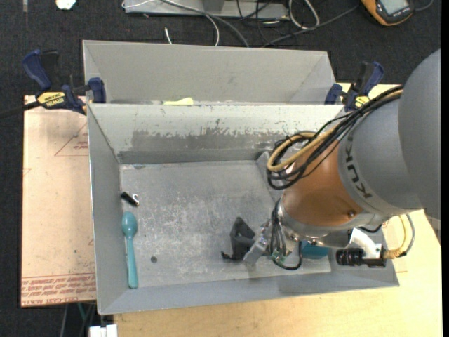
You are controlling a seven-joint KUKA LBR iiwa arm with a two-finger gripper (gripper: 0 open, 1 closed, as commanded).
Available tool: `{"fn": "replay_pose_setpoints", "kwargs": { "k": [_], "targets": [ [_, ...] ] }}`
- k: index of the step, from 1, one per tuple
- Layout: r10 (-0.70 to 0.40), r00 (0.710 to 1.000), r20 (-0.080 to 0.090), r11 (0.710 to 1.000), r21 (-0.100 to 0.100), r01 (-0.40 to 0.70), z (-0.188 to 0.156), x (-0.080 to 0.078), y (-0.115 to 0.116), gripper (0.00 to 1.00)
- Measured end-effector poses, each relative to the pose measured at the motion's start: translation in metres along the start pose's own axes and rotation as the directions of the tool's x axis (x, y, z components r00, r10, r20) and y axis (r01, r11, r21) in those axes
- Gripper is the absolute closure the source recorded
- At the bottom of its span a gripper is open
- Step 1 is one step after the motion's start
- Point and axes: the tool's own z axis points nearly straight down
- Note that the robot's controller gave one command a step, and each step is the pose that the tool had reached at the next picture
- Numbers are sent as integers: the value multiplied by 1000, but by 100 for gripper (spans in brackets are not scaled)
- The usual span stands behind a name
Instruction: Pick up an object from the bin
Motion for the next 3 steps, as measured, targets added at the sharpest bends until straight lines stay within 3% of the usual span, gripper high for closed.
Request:
{"fn": "replay_pose_setpoints", "kwargs": {
  "k": [3],
  "targets": [
    [-4, 1000, 0, 1000, -1, 4, -66, -1, 1, 100]
  ]
}}
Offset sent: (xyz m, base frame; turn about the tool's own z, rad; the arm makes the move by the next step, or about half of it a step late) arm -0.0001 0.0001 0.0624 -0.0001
